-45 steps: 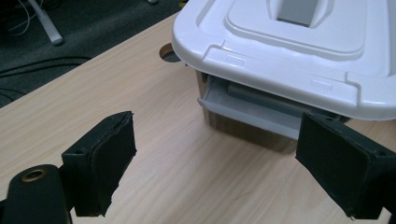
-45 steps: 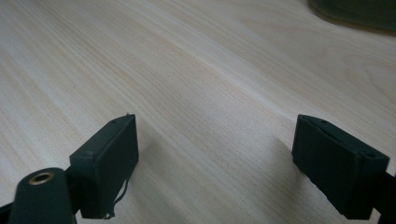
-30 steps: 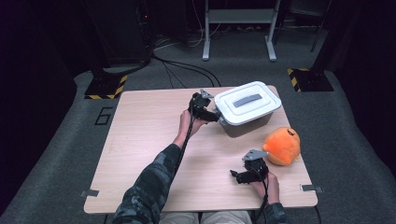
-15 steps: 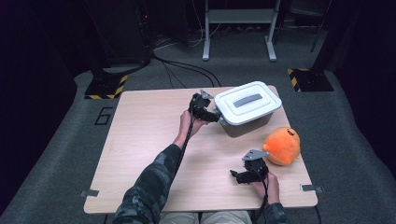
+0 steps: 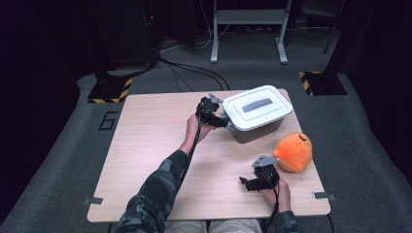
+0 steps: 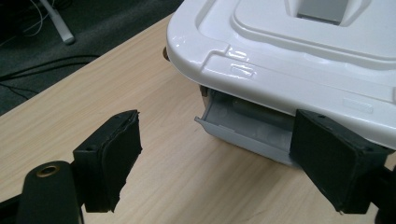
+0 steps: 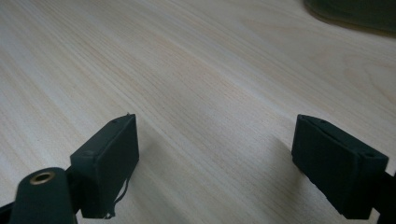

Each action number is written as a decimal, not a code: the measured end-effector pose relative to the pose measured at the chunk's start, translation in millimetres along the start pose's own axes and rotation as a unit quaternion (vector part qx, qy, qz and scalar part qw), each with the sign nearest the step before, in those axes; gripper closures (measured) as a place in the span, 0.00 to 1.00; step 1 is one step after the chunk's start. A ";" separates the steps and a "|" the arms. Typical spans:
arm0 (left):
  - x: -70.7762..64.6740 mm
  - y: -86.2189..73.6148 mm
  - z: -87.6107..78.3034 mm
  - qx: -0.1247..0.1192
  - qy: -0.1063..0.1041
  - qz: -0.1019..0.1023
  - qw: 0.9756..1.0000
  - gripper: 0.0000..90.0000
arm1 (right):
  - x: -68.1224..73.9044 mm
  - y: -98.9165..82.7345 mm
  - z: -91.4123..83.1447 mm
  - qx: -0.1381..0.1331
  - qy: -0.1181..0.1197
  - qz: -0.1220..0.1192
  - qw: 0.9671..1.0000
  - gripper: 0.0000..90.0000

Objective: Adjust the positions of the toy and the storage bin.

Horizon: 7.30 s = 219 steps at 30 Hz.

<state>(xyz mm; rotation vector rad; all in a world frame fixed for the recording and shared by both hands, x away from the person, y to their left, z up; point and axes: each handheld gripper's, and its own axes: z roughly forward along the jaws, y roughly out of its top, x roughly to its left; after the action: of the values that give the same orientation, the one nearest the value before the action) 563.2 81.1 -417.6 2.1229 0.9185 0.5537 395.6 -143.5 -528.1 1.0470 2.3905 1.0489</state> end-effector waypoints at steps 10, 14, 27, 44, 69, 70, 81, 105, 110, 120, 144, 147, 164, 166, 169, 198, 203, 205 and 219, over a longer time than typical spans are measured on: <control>-3.3 -2.3 -6.0 0.006 0.000 0.010 1.000 0.18 | 0.1 0.0 -0.1 0.001 0.001 0.001 1.000 0.16; -5.1 -3.0 -7.9 0.006 0.004 0.013 1.000 0.18 | 0.1 0.0 -0.2 0.001 0.000 0.001 1.000 0.16; -5.8 -4.2 -14.6 0.009 0.005 0.027 1.000 0.20 | 0.2 0.0 -0.3 0.001 0.002 0.002 1.000 0.16; -15.0 32.9 -2.0 -0.011 0.001 0.037 0.999 0.19 | -0.3 0.0 -0.2 0.000 0.002 0.000 1.000 0.16; -9.1 20.8 -1.6 -0.011 -0.020 0.026 0.999 0.18 | -0.3 0.0 -0.2 0.000 0.003 0.001 1.000 0.16; -8.7 19.7 -2.7 -0.011 -0.022 0.026 0.999 0.18 | -0.3 0.0 -0.1 0.000 0.003 0.000 1.000 0.16; -3.5 3.0 -19.0 -0.020 -0.019 0.023 0.999 0.18 | 0.0 0.0 -0.2 0.000 0.002 0.002 1.000 0.16; 9.5 -37.4 -62.5 -0.025 -0.021 0.013 0.999 0.18 | 3.4 0.8 2.2 0.014 -0.017 -0.008 1.000 0.00; 11.5 -48.3 -74.2 -0.029 -0.019 0.014 0.999 0.18 | 3.2 0.9 2.4 0.014 -0.018 -0.004 1.000 0.00; 9.7 -63.3 -93.3 -0.023 -0.015 0.006 1.000 0.18 | 2.5 0.9 2.5 0.015 -0.018 -0.001 1.000 0.00; 4.8 -70.5 -120.9 -0.043 -0.050 0.030 0.997 0.14 | 2.0 0.8 2.2 0.014 -0.014 0.003 1.000 0.02; 0.1 -55.2 -111.1 -0.038 -0.074 0.052 0.995 0.14 | 1.8 0.8 2.3 0.014 -0.013 0.003 1.000 0.02; -20.5 -19.6 -64.0 -0.016 -0.115 0.076 0.990 0.32 | 1.2 0.7 1.9 0.014 -0.007 0.005 1.000 0.04; -19.9 -19.6 -64.0 -0.018 -0.116 0.072 0.990 0.41 | 1.2 0.7 1.8 0.014 -0.007 0.006 1.000 0.04; -19.1 -20.9 -63.0 -0.016 -0.112 0.078 0.991 0.51 | 1.1 0.7 1.8 0.013 -0.007 0.007 1.000 0.04; -24.1 -25.8 -72.4 -0.012 -0.083 0.076 0.994 0.74 | 1.2 0.7 1.9 0.012 -0.008 0.009 1.000 0.05; -24.7 -26.2 -73.5 -0.009 -0.074 0.066 0.995 0.74 | 1.2 0.6 1.8 0.012 -0.008 0.009 1.000 0.05; -25.7 -25.9 -73.3 -0.008 -0.069 0.065 0.995 0.74 | 1.3 0.7 1.8 0.012 -0.008 0.009 1.000 0.05; -24.1 -23.0 -71.4 -0.002 -0.077 0.069 0.995 0.74 | 1.1 0.7 1.9 0.011 -0.008 0.008 1.000 0.05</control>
<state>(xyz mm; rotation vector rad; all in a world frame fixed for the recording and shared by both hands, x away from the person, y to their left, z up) 493.0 106.5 -392.6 2.2018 0.6890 0.4528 396.2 -141.5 -528.9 1.0811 2.3891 1.0174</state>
